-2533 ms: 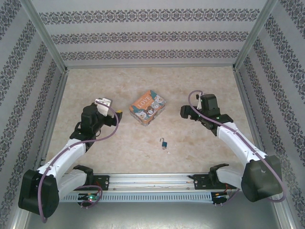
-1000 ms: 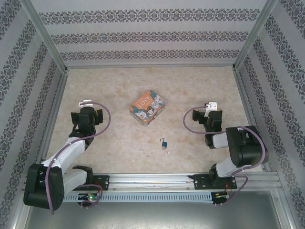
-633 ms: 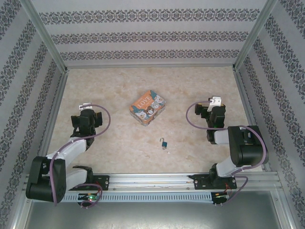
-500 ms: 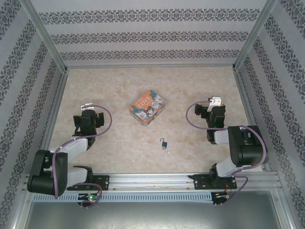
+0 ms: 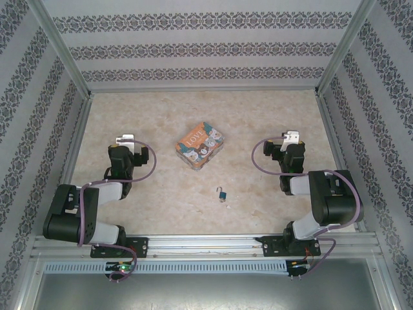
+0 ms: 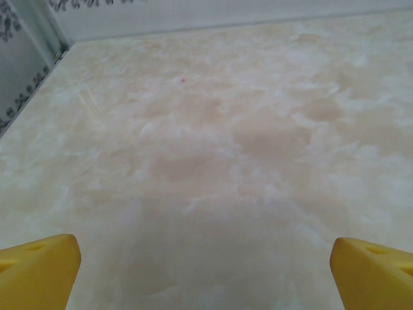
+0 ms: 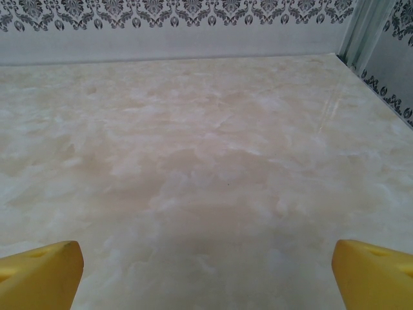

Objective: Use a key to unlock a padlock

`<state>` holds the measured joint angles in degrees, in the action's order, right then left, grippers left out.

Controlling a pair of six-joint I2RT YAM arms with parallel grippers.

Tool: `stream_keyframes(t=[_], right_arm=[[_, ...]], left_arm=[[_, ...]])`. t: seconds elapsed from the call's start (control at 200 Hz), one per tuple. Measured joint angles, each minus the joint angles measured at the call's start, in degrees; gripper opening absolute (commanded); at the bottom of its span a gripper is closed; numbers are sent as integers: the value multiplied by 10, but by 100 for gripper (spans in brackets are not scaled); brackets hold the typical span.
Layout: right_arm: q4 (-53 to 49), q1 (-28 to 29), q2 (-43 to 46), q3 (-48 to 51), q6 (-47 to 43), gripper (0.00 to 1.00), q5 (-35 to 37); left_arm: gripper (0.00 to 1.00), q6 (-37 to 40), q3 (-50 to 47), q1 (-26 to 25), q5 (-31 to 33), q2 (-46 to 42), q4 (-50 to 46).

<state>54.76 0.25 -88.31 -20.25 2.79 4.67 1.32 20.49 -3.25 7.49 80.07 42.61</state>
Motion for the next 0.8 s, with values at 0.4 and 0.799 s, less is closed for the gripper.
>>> stream_keyframes(t=[0.4,0.799], right_arm=[[-1,0,0,0,0,98,0],[-1,0,0,0,0,98,0]], left_arm=[[99,1,-45,0,-43,109,187],[99,-12,10,26,-41,120,149]])
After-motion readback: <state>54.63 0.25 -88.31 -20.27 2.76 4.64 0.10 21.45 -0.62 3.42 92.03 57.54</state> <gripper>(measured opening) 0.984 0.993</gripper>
